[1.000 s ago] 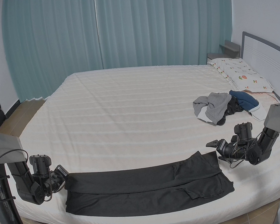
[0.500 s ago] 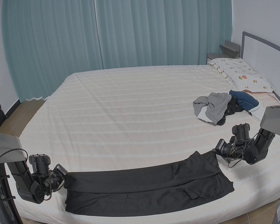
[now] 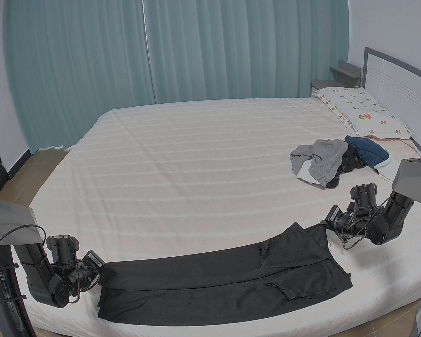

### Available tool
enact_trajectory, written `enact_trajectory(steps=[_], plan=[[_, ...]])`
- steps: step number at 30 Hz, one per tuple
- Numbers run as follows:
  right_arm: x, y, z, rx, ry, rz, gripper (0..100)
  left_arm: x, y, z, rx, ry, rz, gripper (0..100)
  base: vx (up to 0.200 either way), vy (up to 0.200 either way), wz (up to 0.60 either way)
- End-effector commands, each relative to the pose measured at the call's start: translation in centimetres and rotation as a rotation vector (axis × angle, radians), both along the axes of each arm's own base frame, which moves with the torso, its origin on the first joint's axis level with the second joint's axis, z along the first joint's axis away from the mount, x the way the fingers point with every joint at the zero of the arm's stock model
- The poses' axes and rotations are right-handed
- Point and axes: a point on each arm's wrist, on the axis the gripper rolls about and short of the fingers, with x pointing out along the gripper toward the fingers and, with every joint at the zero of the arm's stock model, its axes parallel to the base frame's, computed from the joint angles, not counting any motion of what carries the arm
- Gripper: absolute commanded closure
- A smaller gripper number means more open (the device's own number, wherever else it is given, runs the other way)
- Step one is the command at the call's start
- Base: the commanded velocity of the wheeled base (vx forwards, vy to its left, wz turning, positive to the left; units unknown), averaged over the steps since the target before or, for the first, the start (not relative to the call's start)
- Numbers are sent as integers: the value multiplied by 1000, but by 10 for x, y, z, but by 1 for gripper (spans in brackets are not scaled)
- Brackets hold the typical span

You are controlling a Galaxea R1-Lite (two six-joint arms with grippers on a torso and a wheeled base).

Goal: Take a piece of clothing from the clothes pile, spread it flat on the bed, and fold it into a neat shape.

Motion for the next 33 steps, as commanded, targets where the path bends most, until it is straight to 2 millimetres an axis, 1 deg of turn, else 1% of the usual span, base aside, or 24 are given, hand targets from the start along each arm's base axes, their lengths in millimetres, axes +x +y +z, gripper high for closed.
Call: enact_trajectory(steps=[1, 4, 7, 8, 9, 10, 11, 12, 13, 14, 16, 19, 20, 23, 30, 31, 33], plan=[[-2, 1, 2, 0, -2, 2, 0, -1, 0, -1, -2, 6, -2, 0, 0, 0, 0], [-9, -1, 16, -1, -40, 5, 0, -1, 0, -1, -2, 7, 0, 0, 0, 0, 0], [-19, -1, 24, -16, -63, 36, 0, 0, 2, 1, -3, -2, 7, 0, 0, 0, 0], [-19, -1, 24, -16, -63, 36, 0, 0, 2, 1, -3, -2, 7, 0, 0, 0, 0], [-26, 1, 30, -49, -97, 92, 0, -1, 3, 1, -3, -4, 12, 0, 0, 0, 0], [-27, 2, 30, -50, -100, 97, 0, -1, 3, 1, -3, -4, 12, 0, 0, 0, 0], [-35, 7, 29, -65, -110, 158, 0, 0, 4, 2, -15, -9, 23, 0, 0, 0, 0], [-39, 12, 28, -73, -116, 190, 0, 0, 4, 3, -26, -13, 33, 0, 0, 0, 0], [-39, 12, 28, -73, -116, 190, 0, 0, 4, 3, -26, -13, 33, 0, 0, 0, 0], [-44, 22, 25, -97, -135, 238, 0, 1, 4, 6, -43, -28, 45, 0, 0, 0, 0], [-46, 26, 23, -109, -145, 259, 0, 1, 4, 8, -46, -33, 46, 0, 0, 0, 0], [-48, 37, 4, -152, -128, 323, 0, 0, 3, 6, -47, -22, 43, 0, 0, 0, 0], [-48, 39, -5, -168, -118, 338, 0, 0, 3, 5, -47, -19, 43, 0, 0, 0, 0], [-46, 39, -19, -185, -119, 351, 0, 0, 3, 5, -47, -20, 43, 0, 0, 0, 0], [-44, 39, -23, -186, -122, 348, 0, 0, 3, 5, -47, -17, 42, 0, 0, 0, 0], [-44, 39, -23, -186, -122, 348, 100, 0, 3, 5, -47, -17, 42, 0, 0, 0, 0], [-45, 39, -24, -185, -120, 348, 100, 0, 3, 5, -47, -17, 42, 0, 0, 0, 0]])
